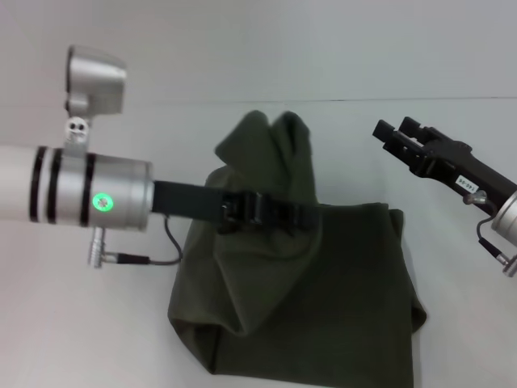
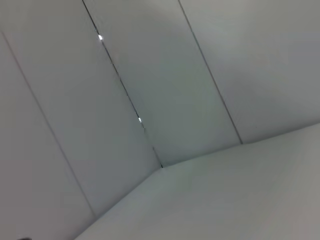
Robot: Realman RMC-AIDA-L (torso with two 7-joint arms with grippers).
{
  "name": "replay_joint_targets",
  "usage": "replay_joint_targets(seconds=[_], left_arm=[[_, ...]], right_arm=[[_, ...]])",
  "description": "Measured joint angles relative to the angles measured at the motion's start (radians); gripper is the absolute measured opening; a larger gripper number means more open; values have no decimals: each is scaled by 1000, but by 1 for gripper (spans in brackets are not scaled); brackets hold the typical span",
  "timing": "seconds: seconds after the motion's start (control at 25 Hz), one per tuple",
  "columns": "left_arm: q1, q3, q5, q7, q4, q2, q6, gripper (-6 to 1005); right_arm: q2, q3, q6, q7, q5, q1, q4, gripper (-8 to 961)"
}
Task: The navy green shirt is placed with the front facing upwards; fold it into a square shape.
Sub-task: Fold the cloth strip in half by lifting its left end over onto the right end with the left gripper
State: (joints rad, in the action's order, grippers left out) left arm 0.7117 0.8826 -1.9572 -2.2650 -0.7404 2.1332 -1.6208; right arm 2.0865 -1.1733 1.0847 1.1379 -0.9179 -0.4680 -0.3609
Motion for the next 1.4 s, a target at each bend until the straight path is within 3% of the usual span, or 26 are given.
replay_joint_targets(seconds=[0.12,0.32,0.92,1.24,1.4], left_arm=[[6,8,1,2,15,18,8,75],[14,49,22,21,85,37,96,75],[55,144,116,97,266,43,213,79],[59,229,230,153,343,44,302,82],[55,232,289,244,374,43,280,200]], right_arm=[[0,6,4,-16,0,5,1,663],[-1,8,10,-27,-1,6,9,664],[0,36,47,-44,4,19,16,665],[-1,37,49,-49,5,19,16,666],[0,40,51,-49,5,19,16,666]])
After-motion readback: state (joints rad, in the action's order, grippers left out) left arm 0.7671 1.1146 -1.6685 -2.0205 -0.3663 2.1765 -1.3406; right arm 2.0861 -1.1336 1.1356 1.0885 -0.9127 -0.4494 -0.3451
